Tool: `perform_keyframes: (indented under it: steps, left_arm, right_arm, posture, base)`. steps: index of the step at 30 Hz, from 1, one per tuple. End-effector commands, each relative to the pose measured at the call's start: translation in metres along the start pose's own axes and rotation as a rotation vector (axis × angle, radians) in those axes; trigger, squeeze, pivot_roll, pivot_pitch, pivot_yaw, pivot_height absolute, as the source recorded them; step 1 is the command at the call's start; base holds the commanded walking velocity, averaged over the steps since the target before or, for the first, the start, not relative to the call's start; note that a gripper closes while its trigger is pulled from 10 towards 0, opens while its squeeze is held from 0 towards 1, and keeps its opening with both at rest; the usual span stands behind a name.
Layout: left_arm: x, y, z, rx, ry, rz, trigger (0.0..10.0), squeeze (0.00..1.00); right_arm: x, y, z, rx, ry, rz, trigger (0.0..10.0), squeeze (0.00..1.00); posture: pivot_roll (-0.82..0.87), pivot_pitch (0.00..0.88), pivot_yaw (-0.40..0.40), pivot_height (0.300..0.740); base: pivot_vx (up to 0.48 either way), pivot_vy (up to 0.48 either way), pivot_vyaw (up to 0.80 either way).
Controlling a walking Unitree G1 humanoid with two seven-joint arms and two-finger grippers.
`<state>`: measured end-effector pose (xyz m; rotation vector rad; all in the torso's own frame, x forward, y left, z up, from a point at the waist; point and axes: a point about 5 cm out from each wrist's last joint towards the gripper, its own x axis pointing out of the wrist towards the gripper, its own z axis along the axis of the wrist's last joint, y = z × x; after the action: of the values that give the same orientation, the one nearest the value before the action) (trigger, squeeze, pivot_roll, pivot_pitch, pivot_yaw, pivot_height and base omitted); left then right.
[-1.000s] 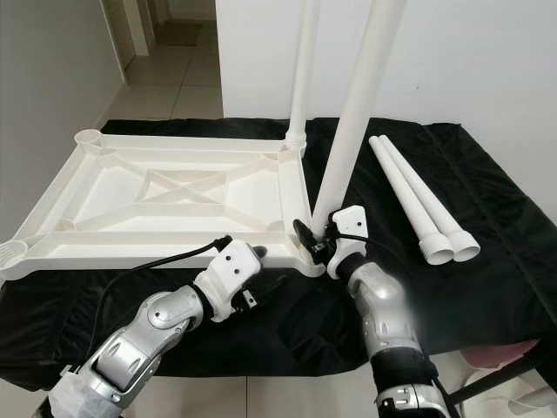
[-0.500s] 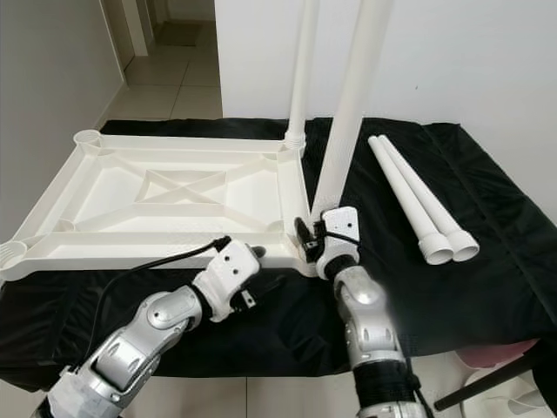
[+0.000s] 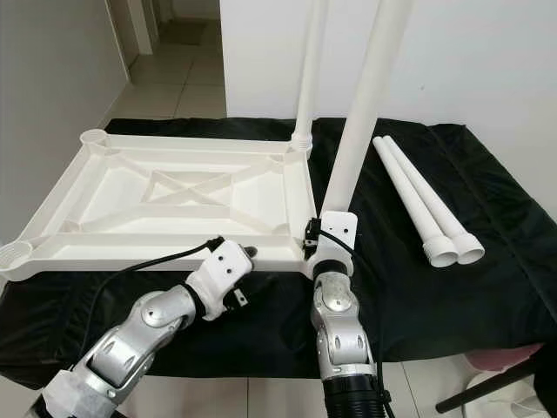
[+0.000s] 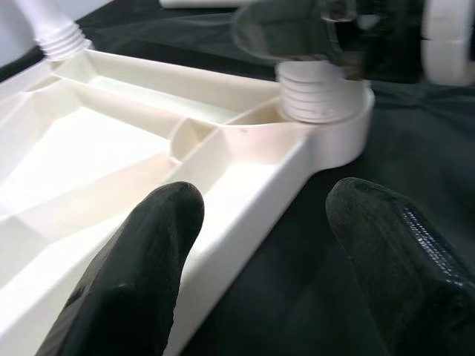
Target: Building children table
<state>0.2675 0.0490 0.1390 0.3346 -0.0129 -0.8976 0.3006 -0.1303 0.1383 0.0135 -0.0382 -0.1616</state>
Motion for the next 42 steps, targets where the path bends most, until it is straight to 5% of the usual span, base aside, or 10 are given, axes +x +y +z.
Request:
perform_keyframes:
  steps: [1, 9, 10, 26, 27, 28, 29, 35, 42]
  left_arm:
    - [-0.001, 0.002, -0.001, 0.017, 0.003, -0.039, 10.0, 0.0]
    - [-0.001, 0.003, -0.002, 0.033, -0.003, -0.02, 10.0, 0.0]
    - [0.0, 0.004, -0.002, 0.045, -0.002, -0.01, 10.0, 0.0]
    - [0.003, -0.008, -0.003, 0.041, 0.0, -0.019, 10.0, 0.0]
    - [0.003, -0.007, -0.003, 0.045, 0.0, -0.018, 10.0, 0.0]
    - [0.003, -0.007, -0.003, 0.045, 0.0, -0.018, 10.0, 0.0]
    - [0.003, -0.006, -0.003, 0.046, -0.002, -0.017, 10.0, 0.0]
    - [0.0, -0.003, -0.005, 0.003, 0.001, -0.038, 10.0, 0.0]
    - [0.0, -0.002, -0.005, 0.05, 0.004, -0.007, 10.0, 0.0]
  right_arm:
    - [-0.008, 0.005, -0.011, 0.024, 0.064, -0.027, 10.0, 0.0]
    - [-0.011, 0.009, -0.01, 0.057, 0.067, 0.046, 10.0, 0.05]
    - [-0.01, 0.009, -0.009, 0.064, 0.061, 0.051, 10.0, 1.0]
    - [-0.007, -0.004, 0.0, 0.075, -0.029, 0.236, 10.0, 1.0]
    - [-0.008, -0.007, -0.002, 0.073, -0.033, 0.285, 10.0, 0.14]
    - [-0.008, -0.007, -0.002, 0.073, -0.033, 0.285, 10.0, 0.14]
    - [-0.01, -0.01, -0.005, 0.071, -0.034, 0.341, 10.0, 0.0]
    - [-0.009, -0.026, -0.009, 0.023, -0.045, 0.427, 10.0, 0.0]
    - [0.003, -0.041, -0.005, -0.042, -0.063, 0.482, 10.0, 0.0]
  posture:
    - [-0.01, 0.0, -0.025, 0.74]
    - [-0.01, 0.0, -0.027, 0.74]
    - [-0.01, 0.0, -0.031, 0.74]
    - [-0.01, 0.0, -0.031, 0.74]
    - [-0.01, 0.0, -0.032, 0.74]
    - [-0.01, 0.0, -0.032, 0.74]
    - [-0.01, 0.0, -0.032, 0.74]
    - [-0.01, 0.0, -0.024, 0.74]
    - [-0.02, 0.0, -0.016, 0.74]
  base:
    - [0.0, 0.0, 0.0]
    - [0.0, 0.0, 0.0]
    - [0.0, 0.0, 0.0]
    - [0.0, 0.0, 0.0]
    - [0.0, 0.0, 0.0]
    - [0.0, 0.0, 0.0]
    - [0.0, 0.0, 0.0]
    - [0.0, 0.0, 0.0]
    - [0.0, 0.0, 0.0]
